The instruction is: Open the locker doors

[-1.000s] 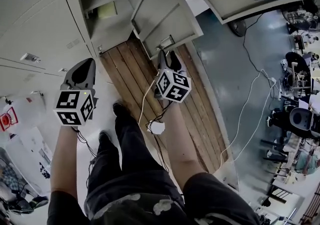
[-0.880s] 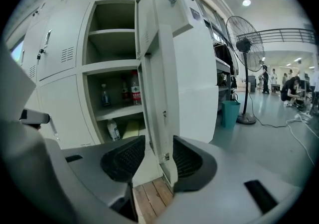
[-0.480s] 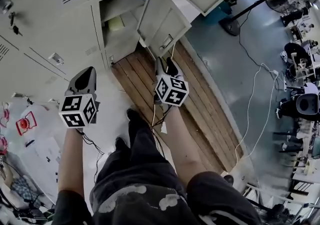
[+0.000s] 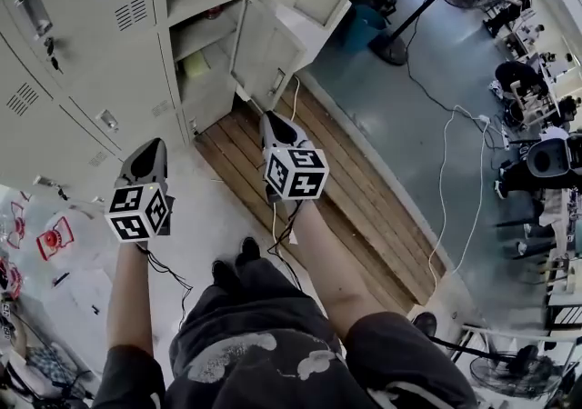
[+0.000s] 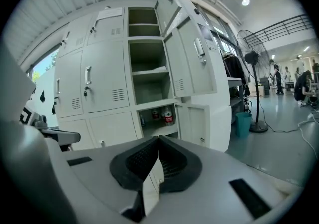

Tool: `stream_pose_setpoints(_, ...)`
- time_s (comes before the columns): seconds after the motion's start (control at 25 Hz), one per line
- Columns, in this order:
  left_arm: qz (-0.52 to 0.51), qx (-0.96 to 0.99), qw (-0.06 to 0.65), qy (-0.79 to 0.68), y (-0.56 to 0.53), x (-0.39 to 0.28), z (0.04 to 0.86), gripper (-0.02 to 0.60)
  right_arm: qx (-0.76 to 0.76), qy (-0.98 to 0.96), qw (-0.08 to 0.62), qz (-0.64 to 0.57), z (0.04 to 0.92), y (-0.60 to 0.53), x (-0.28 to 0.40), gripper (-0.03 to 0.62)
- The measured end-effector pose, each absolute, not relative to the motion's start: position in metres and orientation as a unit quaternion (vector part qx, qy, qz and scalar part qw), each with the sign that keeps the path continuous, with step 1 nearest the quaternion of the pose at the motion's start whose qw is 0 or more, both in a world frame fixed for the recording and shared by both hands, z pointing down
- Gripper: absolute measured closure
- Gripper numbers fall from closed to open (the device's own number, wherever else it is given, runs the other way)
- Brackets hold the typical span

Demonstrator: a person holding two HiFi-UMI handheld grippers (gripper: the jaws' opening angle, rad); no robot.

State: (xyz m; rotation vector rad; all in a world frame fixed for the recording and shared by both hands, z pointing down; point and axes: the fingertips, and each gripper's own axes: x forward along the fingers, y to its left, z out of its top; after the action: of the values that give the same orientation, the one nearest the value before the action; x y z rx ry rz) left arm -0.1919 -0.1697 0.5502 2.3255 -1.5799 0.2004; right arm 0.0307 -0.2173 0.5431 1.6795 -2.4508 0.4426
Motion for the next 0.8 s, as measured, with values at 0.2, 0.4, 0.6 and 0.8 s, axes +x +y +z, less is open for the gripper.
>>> stream_pose_setpoints(0.2, 0.055, 0.815, 0.144, -0.558, -0.139, -0.178, 0.516, 0.572, 0.529, -0.835, 0.084, 0.124, 0.503, -0.186, 0.024, 0.565)
stream_pose_setpoints(0.4, 0.062, 0.816, 0.131, -0.560, -0.098, -0.163, 0.494, 0.572, 0.495, -0.858, 0.078, 0.112, 0.475, -0.150, 0.020, 0.565)
stream_pose_setpoints(0.6, 0.058, 0.810, 0.126, -0.569, -0.065, -0.144, 0.473, 0.572, 0.476, -0.871, 0.064, 0.102, 0.451, -0.114, 0.029, 0.565)
stream_pose_setpoints(0.8, 0.065, 0.800, 0.080, -0.591, -0.036, -0.139, 0.444, 0.573, 0.473, -0.874, 0.035, 0.103, 0.430, -0.086, 0.033, 0.565)
